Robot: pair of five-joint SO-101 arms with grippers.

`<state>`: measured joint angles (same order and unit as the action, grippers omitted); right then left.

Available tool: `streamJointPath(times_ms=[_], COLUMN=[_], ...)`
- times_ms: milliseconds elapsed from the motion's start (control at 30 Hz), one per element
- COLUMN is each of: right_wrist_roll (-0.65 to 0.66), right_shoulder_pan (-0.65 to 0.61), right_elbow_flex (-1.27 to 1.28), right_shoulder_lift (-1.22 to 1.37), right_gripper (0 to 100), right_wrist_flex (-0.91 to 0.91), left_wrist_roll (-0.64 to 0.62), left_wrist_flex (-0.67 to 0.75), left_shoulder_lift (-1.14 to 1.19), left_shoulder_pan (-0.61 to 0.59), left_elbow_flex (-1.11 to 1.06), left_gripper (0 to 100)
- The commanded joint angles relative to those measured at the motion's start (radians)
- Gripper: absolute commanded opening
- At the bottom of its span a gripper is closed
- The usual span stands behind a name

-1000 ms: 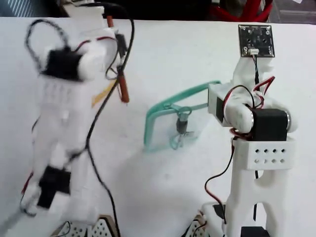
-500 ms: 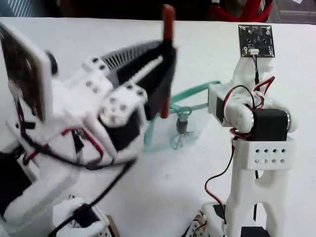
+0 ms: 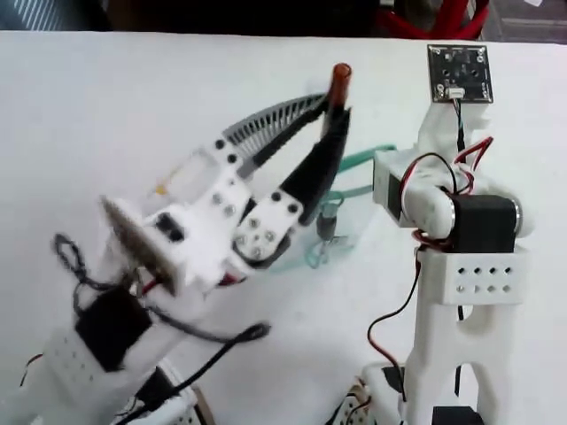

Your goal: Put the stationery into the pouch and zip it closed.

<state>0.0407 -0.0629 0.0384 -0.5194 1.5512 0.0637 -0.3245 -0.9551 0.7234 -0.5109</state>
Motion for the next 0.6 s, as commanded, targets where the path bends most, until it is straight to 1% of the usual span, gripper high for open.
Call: streamJointPath(times_ms=[0,67,133,267,367,567], right_wrist_roll=[-0.006,-0.006,-0.006,-0.006,-0.006,-0.006], right_shoulder_pan=[0.002,0.002,0.002,0.004,0.004,0.004], right_elbow_flex=[0.018,0.018,0.018,0.020,0.020,0.032], right_shoulder_lift=[0.002,0.004,0.002,0.001,0.001,0.001], right_gripper=[1.9,1.9,1.9,1.9,1.9,1.9], right_wrist_flex=[0.013,0.013,0.013,0.013,0.013,0.012], left_wrist_roll=[-0.153,-0.236,-0.270,-0.267,-0.267,-0.267], left_wrist_flex=[0.120,0.164,0.212,0.288,0.288,0.270], left_shoulder_lift=[-0.008,-0.007,-0.007,-0.012,-0.015,-0.015], left_shoulder_pan=[-0.059,-0.088,-0.108,-0.090,-0.062,-0.044], left_elbow_flex=[-0.071,-0.109,-0.160,-0.259,-0.272,-0.278], left_gripper=[2,2,2,2,2,2])
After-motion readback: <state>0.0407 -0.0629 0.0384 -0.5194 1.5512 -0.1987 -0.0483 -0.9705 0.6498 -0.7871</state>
